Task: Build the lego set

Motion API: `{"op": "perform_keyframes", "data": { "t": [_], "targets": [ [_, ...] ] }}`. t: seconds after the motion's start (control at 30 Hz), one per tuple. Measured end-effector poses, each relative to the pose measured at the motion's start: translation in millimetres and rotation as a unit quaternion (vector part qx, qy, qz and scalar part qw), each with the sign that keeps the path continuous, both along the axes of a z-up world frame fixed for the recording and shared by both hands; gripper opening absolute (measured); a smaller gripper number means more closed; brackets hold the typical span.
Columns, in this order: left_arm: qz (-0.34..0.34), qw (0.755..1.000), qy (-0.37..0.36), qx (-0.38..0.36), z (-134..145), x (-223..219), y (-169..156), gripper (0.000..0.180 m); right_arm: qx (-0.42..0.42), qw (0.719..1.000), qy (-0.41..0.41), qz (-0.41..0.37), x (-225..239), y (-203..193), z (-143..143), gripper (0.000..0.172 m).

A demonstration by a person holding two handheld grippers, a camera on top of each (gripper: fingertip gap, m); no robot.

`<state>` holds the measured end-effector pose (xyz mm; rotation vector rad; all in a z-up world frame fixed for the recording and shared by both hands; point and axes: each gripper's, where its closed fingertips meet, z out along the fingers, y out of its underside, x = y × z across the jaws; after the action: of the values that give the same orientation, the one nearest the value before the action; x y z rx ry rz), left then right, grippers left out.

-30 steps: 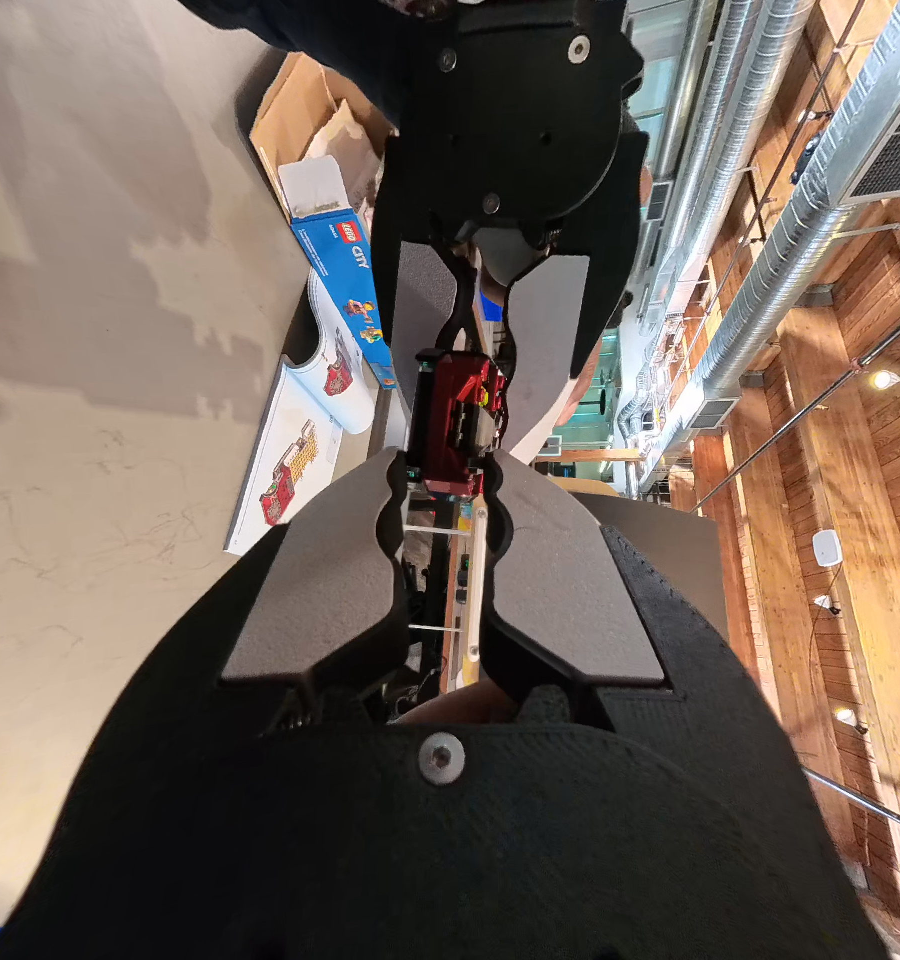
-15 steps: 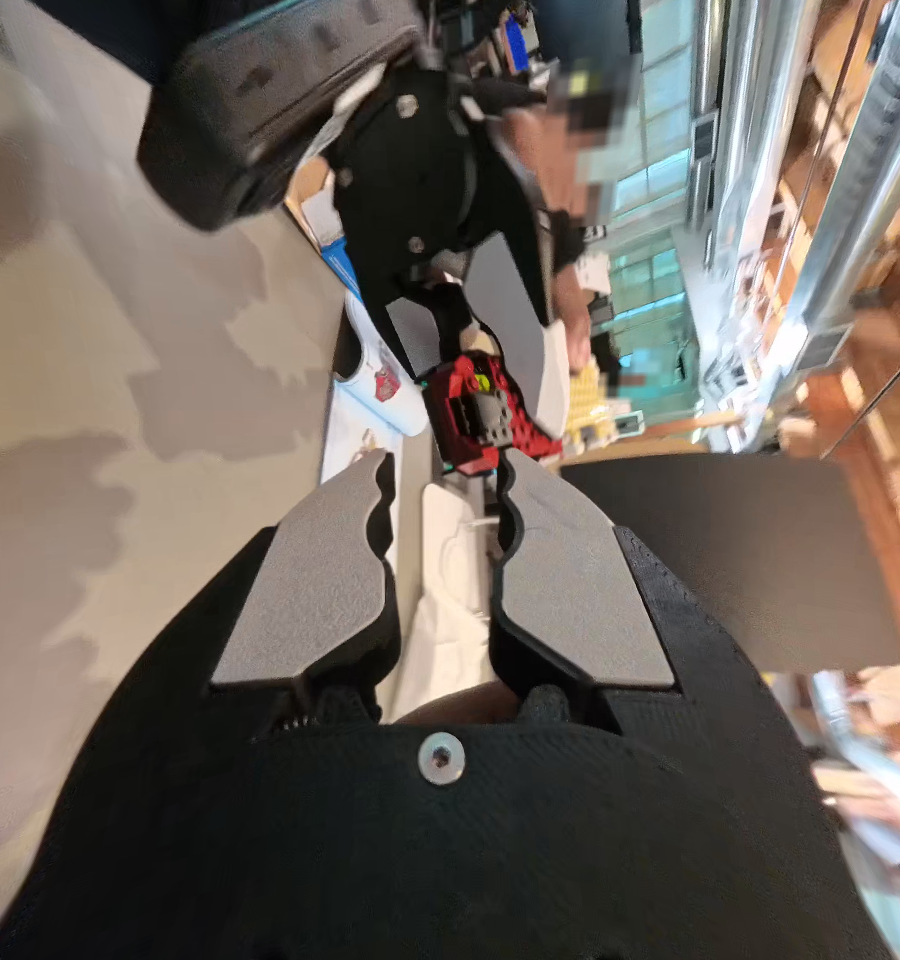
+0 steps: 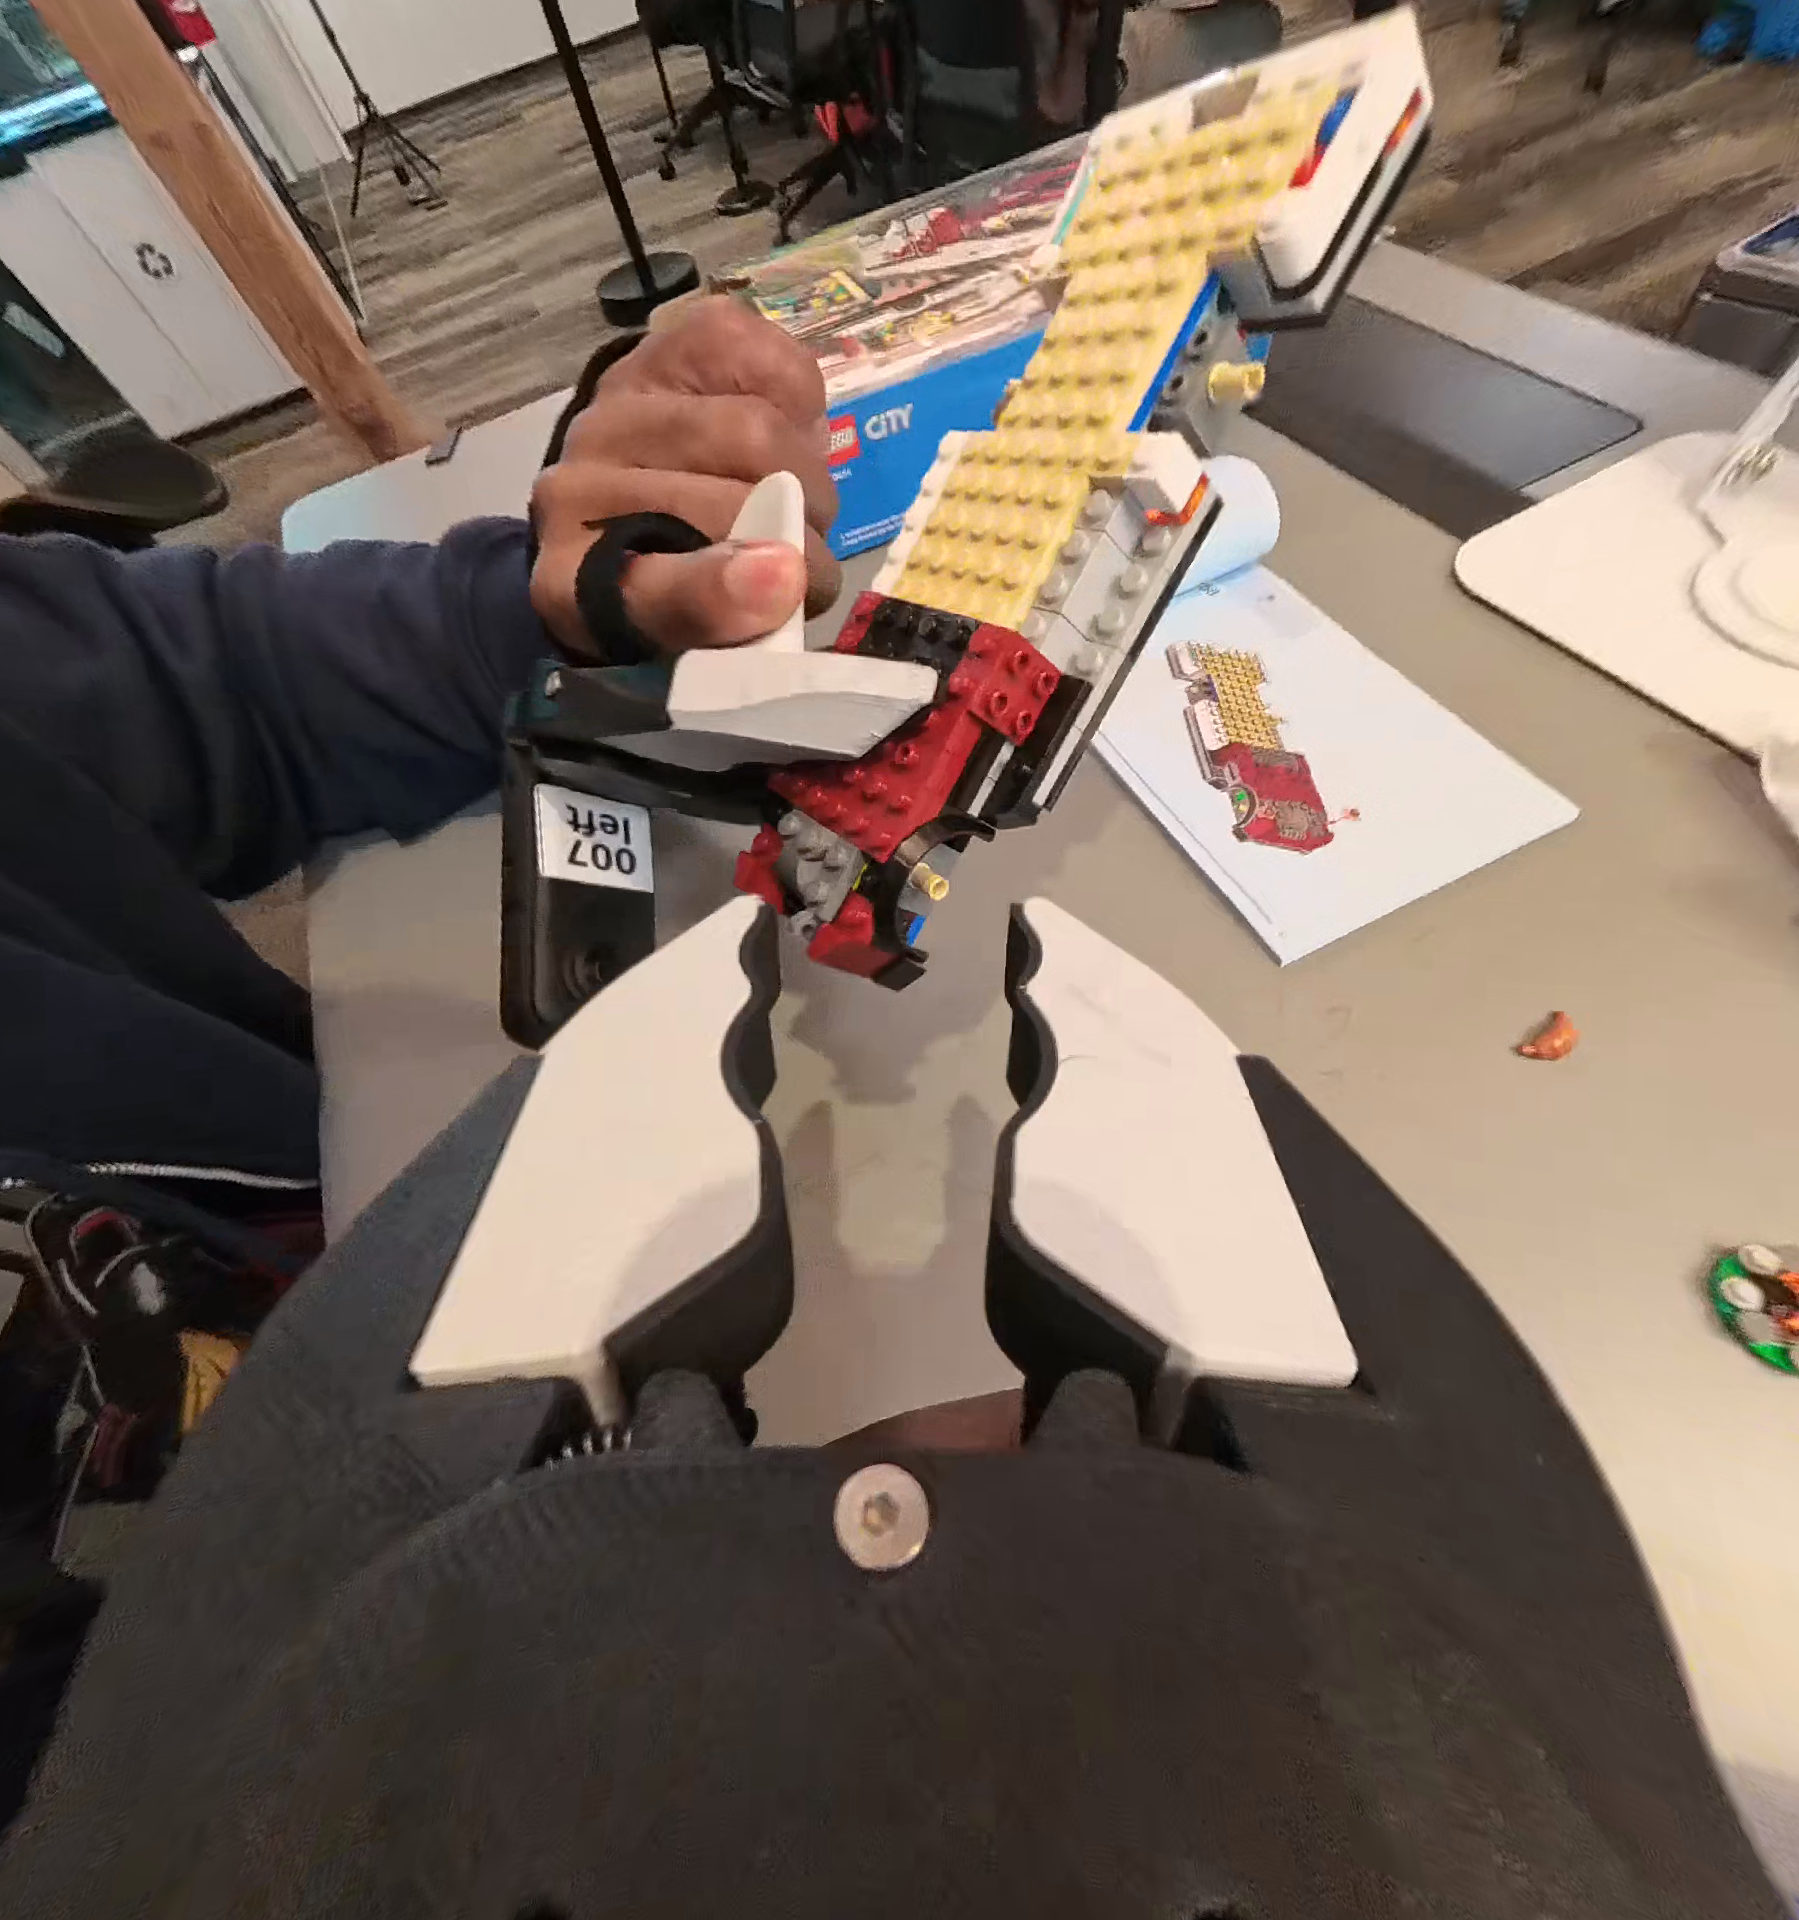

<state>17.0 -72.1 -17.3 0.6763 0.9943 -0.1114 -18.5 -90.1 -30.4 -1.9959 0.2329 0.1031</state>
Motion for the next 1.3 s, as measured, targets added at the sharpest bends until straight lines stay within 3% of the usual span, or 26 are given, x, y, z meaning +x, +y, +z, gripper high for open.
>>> {"op": "perform_keyframes", "data": {
  "t": [0.23,0.53,1.3],
  "targets": [
    [-0.007,1.0,-0.002,-0.006,-4,-1,-5,0.033,0.011,0.998,0.056,0.014,0,4,-16,0.037],
    [-0.029,0.999,-0.013,-0.005,-5,-8,-12,0.033,0.034,0.994,0.094,0.044,-9,3,-15,0.028],
    [-0.032,0.999,-0.01,-0.009,-4,-12,-12,0.033,0.047,0.993,0.085,0.06,-12,2,-16,0.022]
  ]
}}
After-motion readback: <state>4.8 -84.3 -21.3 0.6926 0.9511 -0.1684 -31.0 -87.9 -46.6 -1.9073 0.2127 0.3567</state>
